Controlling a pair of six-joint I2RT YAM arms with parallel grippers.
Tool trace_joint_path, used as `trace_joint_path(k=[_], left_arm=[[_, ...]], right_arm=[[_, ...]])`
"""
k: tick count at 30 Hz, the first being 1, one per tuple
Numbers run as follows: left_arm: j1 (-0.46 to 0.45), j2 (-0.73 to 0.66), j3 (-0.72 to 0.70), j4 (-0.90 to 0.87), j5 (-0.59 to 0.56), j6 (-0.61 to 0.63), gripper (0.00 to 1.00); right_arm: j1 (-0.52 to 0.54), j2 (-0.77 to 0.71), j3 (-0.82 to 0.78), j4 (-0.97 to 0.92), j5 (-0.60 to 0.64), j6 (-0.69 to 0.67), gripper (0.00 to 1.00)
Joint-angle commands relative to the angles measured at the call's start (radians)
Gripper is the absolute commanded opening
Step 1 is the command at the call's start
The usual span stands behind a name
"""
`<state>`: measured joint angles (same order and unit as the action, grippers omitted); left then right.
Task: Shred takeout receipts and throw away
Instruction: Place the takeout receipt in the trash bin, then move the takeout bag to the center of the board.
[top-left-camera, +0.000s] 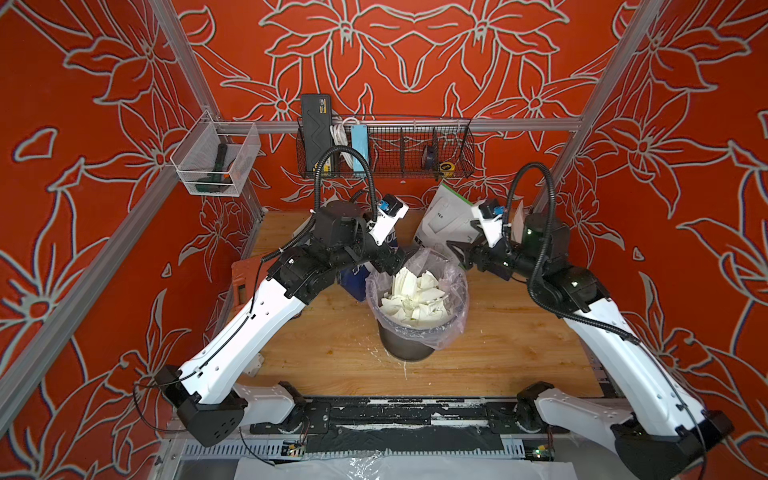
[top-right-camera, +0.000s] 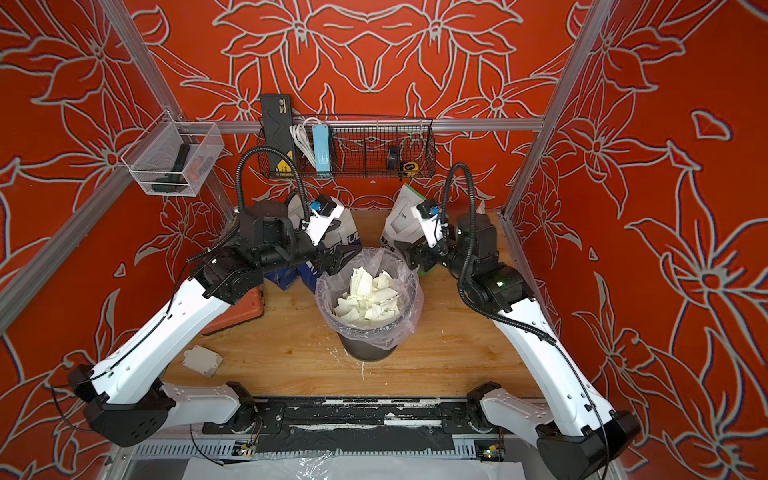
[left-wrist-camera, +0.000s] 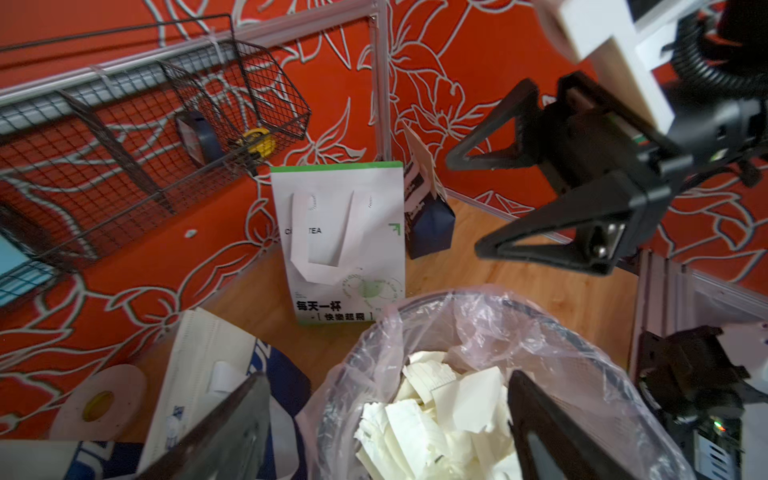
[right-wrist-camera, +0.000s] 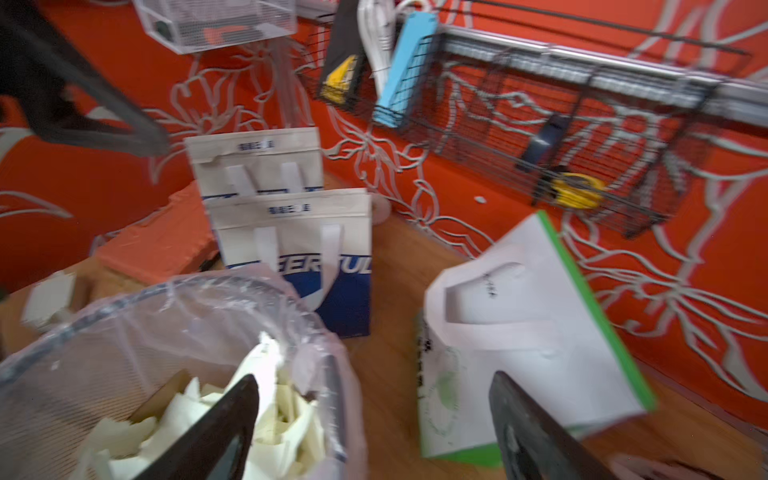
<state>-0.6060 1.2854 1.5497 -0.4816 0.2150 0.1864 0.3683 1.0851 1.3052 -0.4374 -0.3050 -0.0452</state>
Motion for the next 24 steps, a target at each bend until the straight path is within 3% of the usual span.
trace_joint_path(k=[1,6,13,20,24], left_arm=[[0.023,-0.022,-0.023,0.122,-0.025,-0.048,0.90],[0.023,0.034,-0.063,0.233,0.096,-0.152,0.97],[0.007,0.143,-0.001,0.253,0.182,-0.197,0.97],[-0.031,0.218,0.042,0.259,0.169,-0.198,0.96],[-0.050,0.242,0.041,0.269,0.172,-0.198,0.95]], right_arm=[[-0.124,-0.019,0.050,-0.171,0.110,0.063,0.88],[-0.300,0.030,0.092,-0.271,0.214,0.067,0.87],[-0.496,0.167,0.104,-0.253,0.067,0.082,0.84],[-0.509,0.278,0.063,-0.095,-0.023,0.204,0.81],[-0.505,0.347,0.081,-0.077,-0.059,0.196,0.76]])
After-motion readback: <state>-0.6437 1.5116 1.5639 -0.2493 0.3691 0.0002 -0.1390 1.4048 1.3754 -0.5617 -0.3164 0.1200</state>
